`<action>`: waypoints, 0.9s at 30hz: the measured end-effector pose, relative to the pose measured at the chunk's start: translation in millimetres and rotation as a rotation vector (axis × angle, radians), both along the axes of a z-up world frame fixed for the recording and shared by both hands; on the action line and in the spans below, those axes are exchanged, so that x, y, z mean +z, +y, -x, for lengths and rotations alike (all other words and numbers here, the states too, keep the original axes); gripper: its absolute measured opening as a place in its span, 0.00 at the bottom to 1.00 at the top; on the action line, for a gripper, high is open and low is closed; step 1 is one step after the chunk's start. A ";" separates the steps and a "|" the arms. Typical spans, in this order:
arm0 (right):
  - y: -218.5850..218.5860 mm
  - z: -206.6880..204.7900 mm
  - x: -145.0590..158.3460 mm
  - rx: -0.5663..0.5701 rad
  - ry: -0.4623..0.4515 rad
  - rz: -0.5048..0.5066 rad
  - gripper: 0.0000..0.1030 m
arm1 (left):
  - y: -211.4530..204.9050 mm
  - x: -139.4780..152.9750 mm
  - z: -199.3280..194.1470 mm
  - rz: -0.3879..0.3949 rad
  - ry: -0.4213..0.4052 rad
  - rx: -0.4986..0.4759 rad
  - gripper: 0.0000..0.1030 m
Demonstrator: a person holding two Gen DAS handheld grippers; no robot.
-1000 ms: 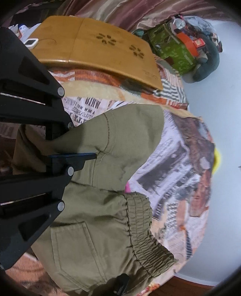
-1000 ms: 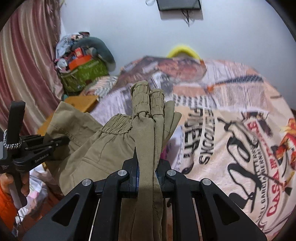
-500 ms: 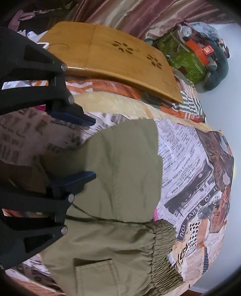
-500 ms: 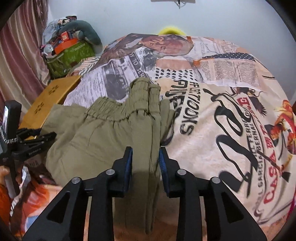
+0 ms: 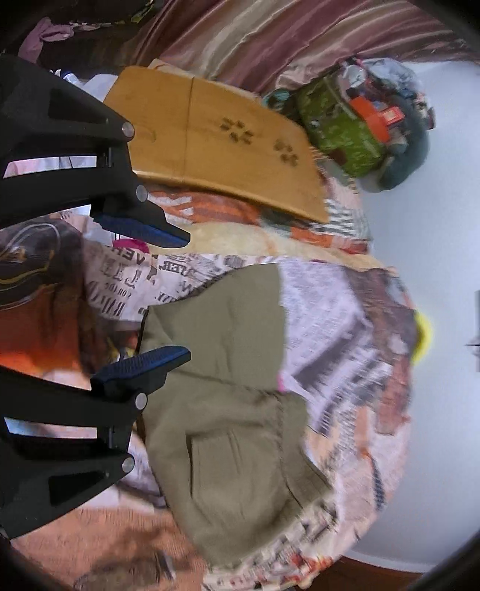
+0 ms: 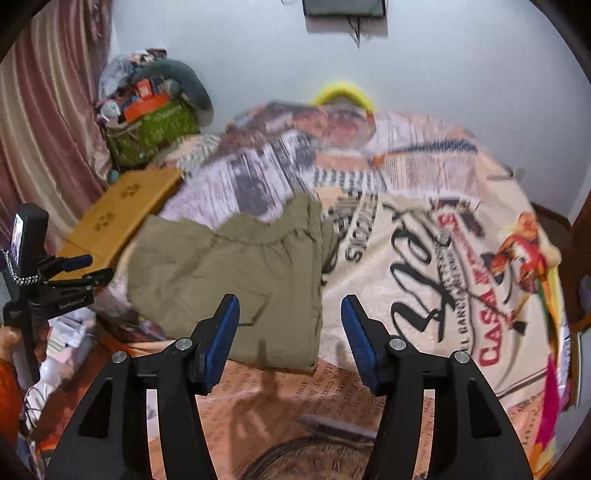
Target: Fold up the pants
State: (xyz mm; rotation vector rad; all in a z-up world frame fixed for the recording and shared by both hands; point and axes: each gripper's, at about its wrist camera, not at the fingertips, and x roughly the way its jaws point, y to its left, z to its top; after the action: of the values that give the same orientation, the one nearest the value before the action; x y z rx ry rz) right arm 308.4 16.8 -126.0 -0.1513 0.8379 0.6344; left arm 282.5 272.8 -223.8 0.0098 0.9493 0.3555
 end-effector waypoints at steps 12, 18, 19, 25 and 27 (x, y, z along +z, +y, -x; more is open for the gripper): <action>-13.4 95.2 104.7 0.061 -0.248 -0.153 0.52 | -62.2 144.4 101.2 0.037 -0.327 -0.069 0.56; -27.1 151.1 145.1 0.086 -0.376 -0.240 0.52 | -96.1 194.6 163.0 -0.002 -0.478 -0.099 0.58; -29.6 158.0 149.0 0.088 -0.390 -0.254 0.52 | -102.5 201.2 173.4 -0.013 -0.504 -0.104 0.59; -40.9 204.8 166.8 0.111 -0.482 -0.305 0.52 | -132.1 227.0 226.4 -0.056 -0.617 -0.127 0.64; -44.7 218.1 171.2 0.116 -0.513 -0.313 0.52 | -138.5 230.8 239.8 -0.057 -0.641 -0.131 0.65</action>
State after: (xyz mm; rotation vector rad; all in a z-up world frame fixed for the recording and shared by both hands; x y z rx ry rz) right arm 90.4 -27.9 45.2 -0.0719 0.2309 0.7839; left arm 42.7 134.3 7.0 0.0096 0.3020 0.2394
